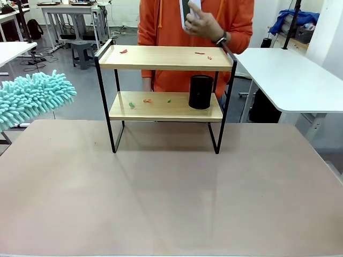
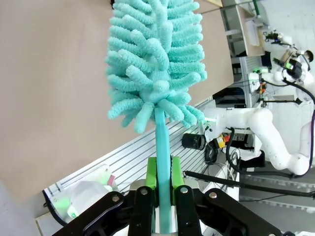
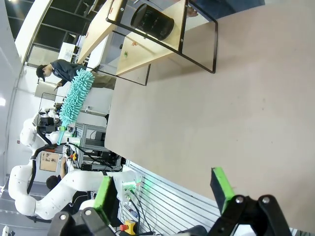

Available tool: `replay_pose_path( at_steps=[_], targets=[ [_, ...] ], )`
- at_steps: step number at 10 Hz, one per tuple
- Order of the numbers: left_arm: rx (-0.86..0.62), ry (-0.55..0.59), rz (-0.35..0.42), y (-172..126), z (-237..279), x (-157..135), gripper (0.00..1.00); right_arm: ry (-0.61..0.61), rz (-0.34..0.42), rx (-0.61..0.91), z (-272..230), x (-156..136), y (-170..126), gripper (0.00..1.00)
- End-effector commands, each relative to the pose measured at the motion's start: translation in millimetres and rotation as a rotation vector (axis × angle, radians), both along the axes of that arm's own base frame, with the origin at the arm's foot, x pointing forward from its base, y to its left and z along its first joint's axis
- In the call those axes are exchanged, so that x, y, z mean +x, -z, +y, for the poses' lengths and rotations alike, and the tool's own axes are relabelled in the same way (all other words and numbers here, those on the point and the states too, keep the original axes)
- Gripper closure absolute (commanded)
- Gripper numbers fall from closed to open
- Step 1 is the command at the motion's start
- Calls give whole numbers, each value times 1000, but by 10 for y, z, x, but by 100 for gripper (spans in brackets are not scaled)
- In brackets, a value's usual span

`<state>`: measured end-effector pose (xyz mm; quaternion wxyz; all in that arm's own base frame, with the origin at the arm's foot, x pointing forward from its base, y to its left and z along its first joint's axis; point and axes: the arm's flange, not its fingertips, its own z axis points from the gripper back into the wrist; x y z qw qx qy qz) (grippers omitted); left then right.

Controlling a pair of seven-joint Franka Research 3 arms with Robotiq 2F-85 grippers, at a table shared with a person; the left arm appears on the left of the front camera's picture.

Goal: Clean the shelf.
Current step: Clean the specific tier of the Shelf with the Duster once objects are removed.

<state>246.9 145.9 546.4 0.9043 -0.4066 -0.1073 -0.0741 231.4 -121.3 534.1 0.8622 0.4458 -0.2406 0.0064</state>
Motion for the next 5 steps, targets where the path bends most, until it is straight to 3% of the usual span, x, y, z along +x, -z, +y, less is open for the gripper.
replay_pose_path(
  at_steps=[1, 2, 3, 5],
  targets=[
    [-25, -115, -59, -386, -7, -66, 88, -11, -25, 6, -6, 18, -16, 0],
    [-9, -131, -114, -752, -69, -68, 88, -11, -25, 6, -6, 18, -16, 0],
    [-32, -90, -94, -1035, -147, 54, 88, -11, -25, 6, -6, 18, -16, 0],
    [37, -116, -127, -1493, -467, 321, 88, -11, -25, 6, -6, 18, -16, 0]
  ],
)
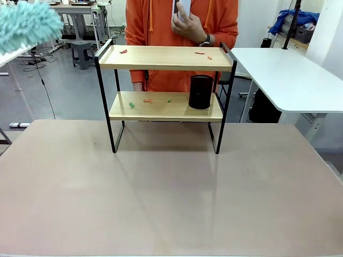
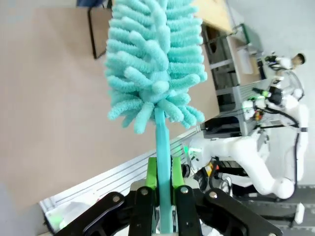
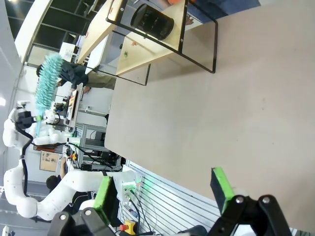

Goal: Clean the shelf.
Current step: Clean the specific tier of the Shelf with the Duster once objects are removed.

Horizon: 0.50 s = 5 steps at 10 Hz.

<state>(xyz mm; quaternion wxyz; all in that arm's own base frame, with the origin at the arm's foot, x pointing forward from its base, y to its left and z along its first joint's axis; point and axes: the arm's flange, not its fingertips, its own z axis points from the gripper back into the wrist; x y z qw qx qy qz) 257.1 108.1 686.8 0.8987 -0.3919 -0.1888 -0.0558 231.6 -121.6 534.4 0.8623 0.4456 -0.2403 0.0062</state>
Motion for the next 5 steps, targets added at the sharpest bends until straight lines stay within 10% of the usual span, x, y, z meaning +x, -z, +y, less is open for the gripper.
replay_pose_path(
  at_steps=[1, 5],
  targets=[
    [77, -13, 4, -249, -351, 419, 88, -11, -26, 6, -2, 16, -13, 0],
    [40, 3, -10, -211, -250, 195, 88, -11, -26, 6, -2, 16, -13, 0]
  ],
)
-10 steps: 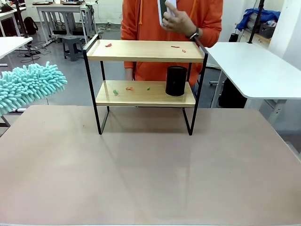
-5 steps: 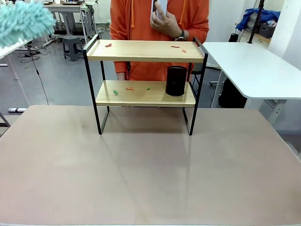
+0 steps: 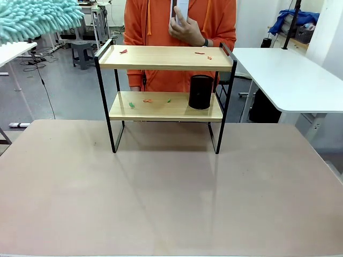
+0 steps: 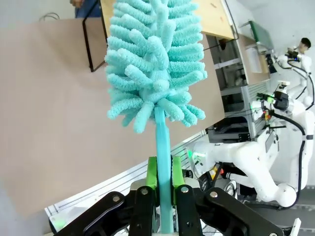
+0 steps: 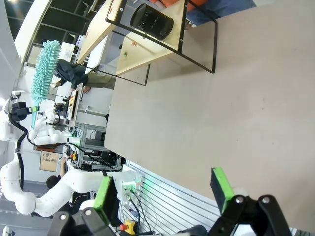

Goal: Clean the shelf.
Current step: Clean the specific tier of the Shelf with the Duster once objects are removed.

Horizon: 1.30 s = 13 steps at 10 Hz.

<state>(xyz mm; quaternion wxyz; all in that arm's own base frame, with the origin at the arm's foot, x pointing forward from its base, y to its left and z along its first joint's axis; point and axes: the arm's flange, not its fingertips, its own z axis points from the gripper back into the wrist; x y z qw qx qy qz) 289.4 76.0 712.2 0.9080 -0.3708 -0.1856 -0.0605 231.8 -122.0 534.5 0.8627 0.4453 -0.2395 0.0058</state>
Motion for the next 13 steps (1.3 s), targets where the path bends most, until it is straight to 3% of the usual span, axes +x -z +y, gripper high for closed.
replay_pose_path(
  at_steps=[1, 3, 5, 8, 11, 13],
  targets=[
    [12, 12, 0, -18, -103, 67, 88, -11, -27, 7, 2, 14, -12, 0],
    [-57, -60, -35, -47, -74, 17, 88, -11, -27, 7, 2, 14, -12, 0],
    [4, -187, -50, -218, -366, 223, 88, -11, -27, 7, 2, 14, -12, 0],
    [81, -159, 8, -236, -951, 629, 88, -11, -27, 7, 2, 14, -12, 0],
    [187, -182, 24, -46, -1528, 1161, 88, -11, -27, 7, 2, 14, -12, 0],
    [221, -176, 45, 109, -1787, 1369, 88, -11, -27, 7, 2, 14, -12, 0]
  ],
)
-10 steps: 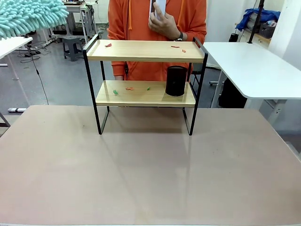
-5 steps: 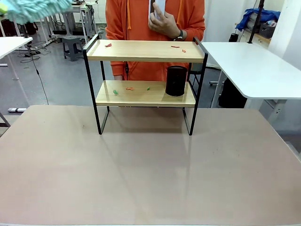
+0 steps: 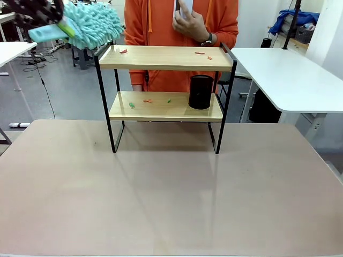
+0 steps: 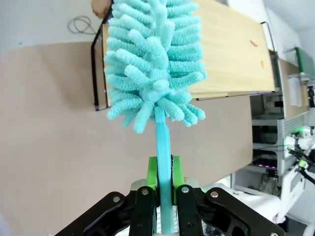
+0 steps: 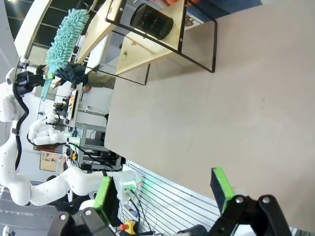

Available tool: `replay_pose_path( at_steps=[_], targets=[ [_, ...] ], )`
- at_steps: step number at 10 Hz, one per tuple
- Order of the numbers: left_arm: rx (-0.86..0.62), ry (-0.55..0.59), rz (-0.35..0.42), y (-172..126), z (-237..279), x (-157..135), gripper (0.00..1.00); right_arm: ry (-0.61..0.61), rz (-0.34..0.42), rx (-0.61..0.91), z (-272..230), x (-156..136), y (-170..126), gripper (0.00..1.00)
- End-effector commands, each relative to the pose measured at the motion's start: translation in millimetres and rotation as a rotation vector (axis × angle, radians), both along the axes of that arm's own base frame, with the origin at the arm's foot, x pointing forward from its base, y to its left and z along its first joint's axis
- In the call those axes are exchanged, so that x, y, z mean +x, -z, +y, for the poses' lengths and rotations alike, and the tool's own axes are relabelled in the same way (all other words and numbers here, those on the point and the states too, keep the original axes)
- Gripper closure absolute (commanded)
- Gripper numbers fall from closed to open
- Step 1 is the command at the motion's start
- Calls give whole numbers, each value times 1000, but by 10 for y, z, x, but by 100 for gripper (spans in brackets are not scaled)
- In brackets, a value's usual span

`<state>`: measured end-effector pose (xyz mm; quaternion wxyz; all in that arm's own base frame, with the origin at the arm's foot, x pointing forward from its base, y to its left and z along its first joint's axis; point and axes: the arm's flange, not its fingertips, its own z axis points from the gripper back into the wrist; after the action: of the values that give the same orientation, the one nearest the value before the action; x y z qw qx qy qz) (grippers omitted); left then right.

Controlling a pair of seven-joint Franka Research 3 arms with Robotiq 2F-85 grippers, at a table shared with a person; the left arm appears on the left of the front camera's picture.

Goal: Clean the shelf.
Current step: Clean the specific tier of the Shelf with the Duster once objects are removed.

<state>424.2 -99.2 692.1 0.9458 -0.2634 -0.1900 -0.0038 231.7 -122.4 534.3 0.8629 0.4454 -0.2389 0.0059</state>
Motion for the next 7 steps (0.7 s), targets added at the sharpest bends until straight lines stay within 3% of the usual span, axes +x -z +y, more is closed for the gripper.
replay_pose_path(
  at_steps=[1, 5, 7],
  targets=[
    [26, 6, 30, -8, -142, 55, 88, -11, -28, 7, 6, 15, -13, 0],
    [85, 91, 72, 132, -565, 159, 88, -11, -28, 7, 6, 15, -13, 0],
    [67, 193, 88, 152, -822, 198, 88, -11, -28, 7, 6, 15, -13, 0]
  ],
)
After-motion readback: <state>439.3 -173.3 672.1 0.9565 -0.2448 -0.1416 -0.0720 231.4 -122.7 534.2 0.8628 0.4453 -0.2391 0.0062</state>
